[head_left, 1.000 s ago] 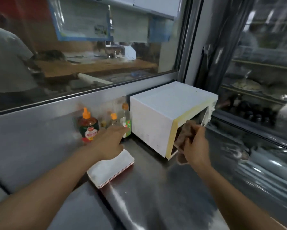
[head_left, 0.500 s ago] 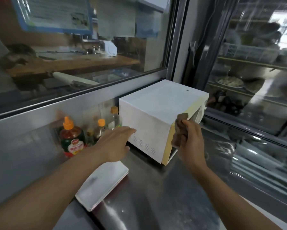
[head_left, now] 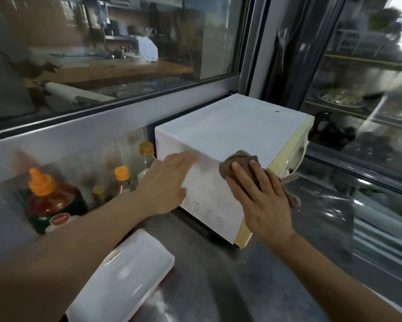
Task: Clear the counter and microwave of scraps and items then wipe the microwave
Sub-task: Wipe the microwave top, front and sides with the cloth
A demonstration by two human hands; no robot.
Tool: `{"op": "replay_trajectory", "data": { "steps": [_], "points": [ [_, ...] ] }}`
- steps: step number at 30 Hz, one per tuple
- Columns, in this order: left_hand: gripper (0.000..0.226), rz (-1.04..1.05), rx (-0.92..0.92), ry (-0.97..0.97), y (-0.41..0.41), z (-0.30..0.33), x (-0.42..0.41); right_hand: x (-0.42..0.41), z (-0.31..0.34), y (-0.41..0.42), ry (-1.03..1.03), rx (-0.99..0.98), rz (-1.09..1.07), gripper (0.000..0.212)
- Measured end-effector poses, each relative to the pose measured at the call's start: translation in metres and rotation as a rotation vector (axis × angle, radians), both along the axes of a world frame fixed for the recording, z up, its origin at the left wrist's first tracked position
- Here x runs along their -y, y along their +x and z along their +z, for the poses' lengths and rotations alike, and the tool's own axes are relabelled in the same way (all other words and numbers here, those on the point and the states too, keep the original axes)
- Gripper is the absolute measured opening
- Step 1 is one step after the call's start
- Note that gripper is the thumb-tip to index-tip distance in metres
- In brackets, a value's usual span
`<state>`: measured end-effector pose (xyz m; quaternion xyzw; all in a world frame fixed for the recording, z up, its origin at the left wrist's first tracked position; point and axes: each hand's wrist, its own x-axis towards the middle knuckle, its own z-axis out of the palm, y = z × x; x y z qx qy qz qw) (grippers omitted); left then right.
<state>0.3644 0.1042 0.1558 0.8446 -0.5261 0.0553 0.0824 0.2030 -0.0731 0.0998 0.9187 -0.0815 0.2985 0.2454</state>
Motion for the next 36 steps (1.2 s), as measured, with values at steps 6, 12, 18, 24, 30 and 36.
{"op": "replay_trajectory", "data": {
  "steps": [6,12,18,24,30,36],
  "points": [
    [0.079,-0.027,0.1,-0.032,0.039,-0.003,0.022,-0.001,-0.004,0.007,-0.054,0.045,-0.121,0.066],
    [0.08,-0.108,0.063,-0.139,0.065,-0.015,0.026,-0.005,-0.047,0.012,-0.271,0.006,-0.133,0.057],
    [0.081,-0.166,0.03,-0.159,0.076,-0.017,0.026,-0.012,-0.108,0.001,-0.34,-0.341,-0.072,0.059],
    [0.08,-0.221,0.006,-0.119,0.083,-0.007,0.023,-0.014,-0.03,0.026,-0.248,-0.052,-0.151,0.055],
    [0.077,-0.224,-0.087,-0.18,0.083,-0.009,0.022,-0.023,-0.055,0.06,-0.207,-0.087,-0.166,0.067],
    [0.08,-0.179,-0.074,-0.182,0.101,0.005,0.014,-0.024,-0.089,0.057,-0.263,-0.443,-0.065,0.062]
  ]
}}
